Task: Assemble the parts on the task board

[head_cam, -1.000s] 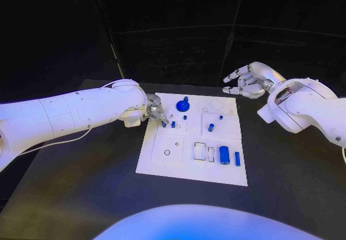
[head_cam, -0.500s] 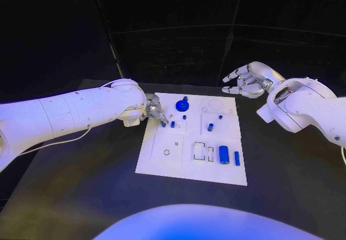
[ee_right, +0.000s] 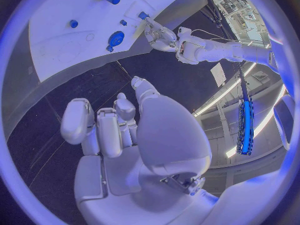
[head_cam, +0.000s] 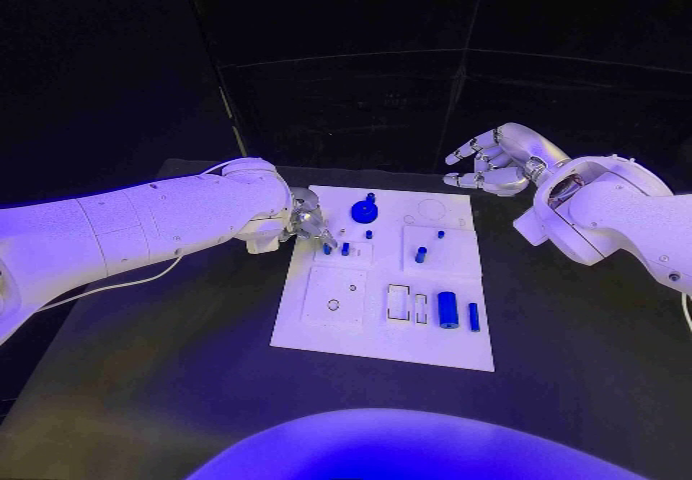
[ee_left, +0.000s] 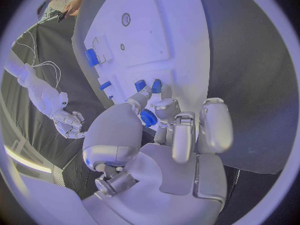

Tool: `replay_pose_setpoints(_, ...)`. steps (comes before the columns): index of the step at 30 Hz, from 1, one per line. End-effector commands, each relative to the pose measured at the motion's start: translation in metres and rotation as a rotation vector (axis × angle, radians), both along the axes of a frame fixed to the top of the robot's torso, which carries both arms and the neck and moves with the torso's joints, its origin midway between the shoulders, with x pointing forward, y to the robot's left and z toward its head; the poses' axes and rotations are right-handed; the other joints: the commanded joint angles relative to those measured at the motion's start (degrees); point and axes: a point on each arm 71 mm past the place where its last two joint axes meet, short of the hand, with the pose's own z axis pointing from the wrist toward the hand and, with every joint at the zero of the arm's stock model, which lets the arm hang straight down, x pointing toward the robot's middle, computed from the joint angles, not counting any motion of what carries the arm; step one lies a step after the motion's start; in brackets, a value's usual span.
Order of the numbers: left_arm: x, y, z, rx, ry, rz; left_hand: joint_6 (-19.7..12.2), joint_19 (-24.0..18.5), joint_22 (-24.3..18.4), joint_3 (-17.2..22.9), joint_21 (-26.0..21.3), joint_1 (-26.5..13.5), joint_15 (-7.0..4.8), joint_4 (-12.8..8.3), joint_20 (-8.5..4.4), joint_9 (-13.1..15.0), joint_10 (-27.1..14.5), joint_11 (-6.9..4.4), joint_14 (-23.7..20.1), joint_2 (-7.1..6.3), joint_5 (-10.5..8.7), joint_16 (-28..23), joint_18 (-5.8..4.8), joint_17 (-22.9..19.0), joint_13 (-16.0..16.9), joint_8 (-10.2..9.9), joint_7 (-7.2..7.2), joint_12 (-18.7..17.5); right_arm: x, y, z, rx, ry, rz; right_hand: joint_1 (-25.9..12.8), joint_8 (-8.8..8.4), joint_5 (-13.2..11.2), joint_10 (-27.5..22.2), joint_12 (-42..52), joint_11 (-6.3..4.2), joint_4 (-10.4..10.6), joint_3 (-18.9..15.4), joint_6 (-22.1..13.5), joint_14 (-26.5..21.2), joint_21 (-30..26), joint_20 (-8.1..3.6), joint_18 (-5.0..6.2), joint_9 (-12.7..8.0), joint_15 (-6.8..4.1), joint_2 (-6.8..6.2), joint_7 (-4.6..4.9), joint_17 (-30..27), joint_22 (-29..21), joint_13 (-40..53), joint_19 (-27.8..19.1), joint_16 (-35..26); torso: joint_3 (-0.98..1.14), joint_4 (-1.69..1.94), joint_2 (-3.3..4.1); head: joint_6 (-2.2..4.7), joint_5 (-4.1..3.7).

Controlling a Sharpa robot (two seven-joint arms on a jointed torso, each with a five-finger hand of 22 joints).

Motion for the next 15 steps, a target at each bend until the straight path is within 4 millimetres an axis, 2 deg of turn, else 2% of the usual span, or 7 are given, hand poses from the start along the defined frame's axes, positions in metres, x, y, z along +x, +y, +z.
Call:
replay_pose_setpoints(1, 0.0010, 0.0000, 0.0020, -0.006, -0.026, 0.015, 0.38, 0.22, 0.17, -2.30, 0.32, -1.28, -0.37, 0.92, -0.15, 0.08, 0.36, -0.34, 5.84, -0.44, -0.03, 0.18, -0.62, 15.10, 0.19, 0.48, -0.09, 0.35, -0.0002, 0.0009, 0.0014, 0.004, -0.004, 0.007, 0.01, 0.18, 0.17, -0.53, -0.15, 0.05, 0.39, 0.02, -0.43, 2.62, -0.33, -0.02, 0.85, -0.04, -0.41, -0.03, 0.00, -0.05, -0.05, -0.05, -0.46, -0.34, -0.03, -0.01, 0.02, 0.09, 0.01)
replay_pose_setpoints(8, -0.0003, -0.0002, 0.0046, -0.043, -0.050, 0.043, 0.37, 0.34, 0.34, -6.59, 0.39, -1.32, -0.54, 2.09, -0.30, 0.05, 0.59, -0.54, 5.84, -0.75, -0.01, 0.18, -0.64, 15.10, 0.50, 0.73, -0.31, 0.64, 0.0000, 0.0011, 0.0013, 0.004, -0.004, 0.008, 0.01, 0.18, 0.17, -0.53, -0.15, 0.05, 0.39, 0.02, -0.43, 2.62, -0.33, -0.02, 0.85, -0.04, -0.41, -0.03, 0.00, -0.05, -0.05, -0.05, -0.46, -0.34, -0.04, -0.02, 0.01, 0.16, -0.09)
replay_pose_setpoints(11, -0.0014, 0.0000, 0.0061, -0.061, -0.063, 0.056, 0.36, 0.36, 0.34, -8.84, 0.34, -0.34, -0.61, 2.48, -0.38, 0.01, 0.71, -0.61, 5.84, -0.28, 0.00, 0.18, -0.63, 15.10, 0.69, 0.88, -0.39, 0.79, 0.0000, 0.0014, 0.0011, 0.003, -0.002, 0.010, 0.00, 0.17, 0.18, -0.51, -0.12, 0.05, 0.42, 0.02, -0.47, 2.62, -0.34, -0.02, 0.86, -0.05, -0.41, -0.05, 0.01, -0.03, -0.07, -0.03, -0.46, -0.34, -0.08, 0.00, -0.06, 0.21, -0.24)
replay_pose_setpoints(15, -0.0029, 0.0020, 0.0083, -0.083, -0.078, 0.075, 0.34, 0.34, 0.30, -10.30, 0.26, 0.37, -0.64, 2.76, -0.42, -0.04, 0.70, -0.64, 5.84, 0.14, 0.01, 0.18, -0.61, 15.10, 0.65, 0.96, -0.41, 0.77, 0.0002, 0.0016, 0.0009, 0.003, -0.002, 0.011, 0.00, 0.17, 0.18, -0.51, -0.12, 0.05, 0.42, 0.02, -0.47, 2.62, -0.34, -0.02, 0.86, -0.05, -0.41, -0.05, 0.01, -0.03, -0.07, -0.03, -0.46, -0.34, 0.00, 0.04, -0.08, 0.43, -0.19)
